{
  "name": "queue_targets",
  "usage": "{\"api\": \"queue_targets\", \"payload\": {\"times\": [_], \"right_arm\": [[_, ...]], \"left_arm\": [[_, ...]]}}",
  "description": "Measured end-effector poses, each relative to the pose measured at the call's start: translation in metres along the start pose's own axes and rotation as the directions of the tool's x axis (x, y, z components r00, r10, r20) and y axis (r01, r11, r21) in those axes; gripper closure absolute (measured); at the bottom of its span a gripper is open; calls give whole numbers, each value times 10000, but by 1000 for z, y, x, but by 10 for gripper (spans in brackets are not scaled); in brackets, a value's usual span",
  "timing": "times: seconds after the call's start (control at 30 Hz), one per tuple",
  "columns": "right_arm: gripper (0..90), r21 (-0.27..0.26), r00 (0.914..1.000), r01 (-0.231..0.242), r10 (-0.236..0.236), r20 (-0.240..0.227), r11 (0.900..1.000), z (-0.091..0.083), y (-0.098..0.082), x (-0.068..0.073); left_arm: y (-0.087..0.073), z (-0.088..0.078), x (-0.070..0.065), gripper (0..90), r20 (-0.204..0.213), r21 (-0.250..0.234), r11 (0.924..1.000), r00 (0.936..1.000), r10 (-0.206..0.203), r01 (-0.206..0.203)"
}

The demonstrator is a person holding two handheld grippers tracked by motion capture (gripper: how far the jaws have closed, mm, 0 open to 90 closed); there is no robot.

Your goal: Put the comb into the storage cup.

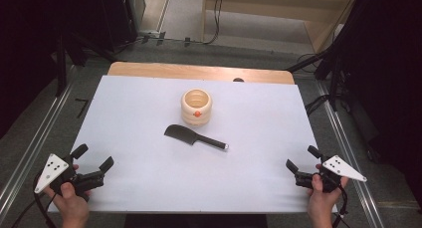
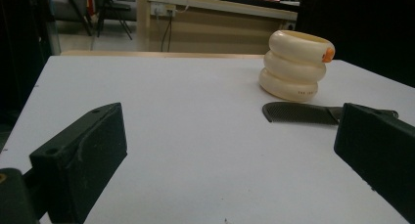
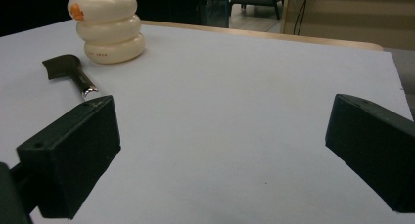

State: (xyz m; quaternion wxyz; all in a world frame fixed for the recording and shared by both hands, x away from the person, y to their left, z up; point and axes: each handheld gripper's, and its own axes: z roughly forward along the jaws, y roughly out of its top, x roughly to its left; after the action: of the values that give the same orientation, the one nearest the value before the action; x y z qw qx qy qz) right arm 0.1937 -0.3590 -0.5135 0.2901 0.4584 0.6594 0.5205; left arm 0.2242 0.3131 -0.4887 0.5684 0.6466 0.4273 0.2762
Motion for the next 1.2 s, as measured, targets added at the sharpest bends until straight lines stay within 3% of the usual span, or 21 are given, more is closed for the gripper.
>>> {"api": "queue_targets", "payload": {"times": [0.17, 0.23, 0.43, 0.53, 0.6, 0.63, 0.93, 1.07, 1.1, 1.13, 1.2], "right_arm": [[0, 247, 9990, 432, -429, -124, 9988, 4, 6, 7], [0, 270, 9983, 427, -416, -414, 9987, 5, 11, 10], [0, 767, 9957, 690, -639, -668, 9947, 9, 26, 23], [0, 1183, 9881, 1166, -1031, -1141, 9861, 16, 38, 32], [0, 1257, 9856, 1328, -1176, -1218, 9831, 18, 41, 34], [0, 1421, 9798, 1623, -1425, -1400, 9765, 24, 47, 39], [0, 1692, 9657, 2044, -1703, -1959, 9642, 42, 66, 49], [0, 1985, 9522, 2519, -2059, -2258, 9472, 55, 80, 56], [0, 1985, 9522, 2519, -2059, -2258, 9472, 55, 80, 56], [0, 2004, 9449, 2731, -2232, -2396, 9409, 61, 85, 58], [0, 2084, 9437, 2752, -2224, -2448, 9385, 64, 87, 60]], "left_arm": [[-1, 0, -2, 0, -5, 81, 9999, 9999, 106, -106], [-1, 2, -2, 0, 58, 91, 9998, 9999, 158, -159], [-2, 2, -3, 0, 91, 134, 9996, 9996, 257, -258], [-2, 1, -3, 0, 110, 121, 9997, 9997, 228, -229], [-2, 2, -3, 0, 113, 130, 9996, 9997, 230, -231], [-2, 2, -3, 0, 133, 128, 9996, 9996, 253, -255], [-2, 2, -4, 0, 134, 133, 9995, 9995, 286, -287], [-2, 2, -4, 0, 141, 133, 9995, 9995, 281, -283], [-2, 2, -4, 0, 147, 141, 9995, 9995, 280, -282], [-2, 2, -4, 0, 137, 131, 9996, 9996, 259, -261], [-2, 2, -4, 0, 157, 141, 9995, 9995, 277, -279]]}}
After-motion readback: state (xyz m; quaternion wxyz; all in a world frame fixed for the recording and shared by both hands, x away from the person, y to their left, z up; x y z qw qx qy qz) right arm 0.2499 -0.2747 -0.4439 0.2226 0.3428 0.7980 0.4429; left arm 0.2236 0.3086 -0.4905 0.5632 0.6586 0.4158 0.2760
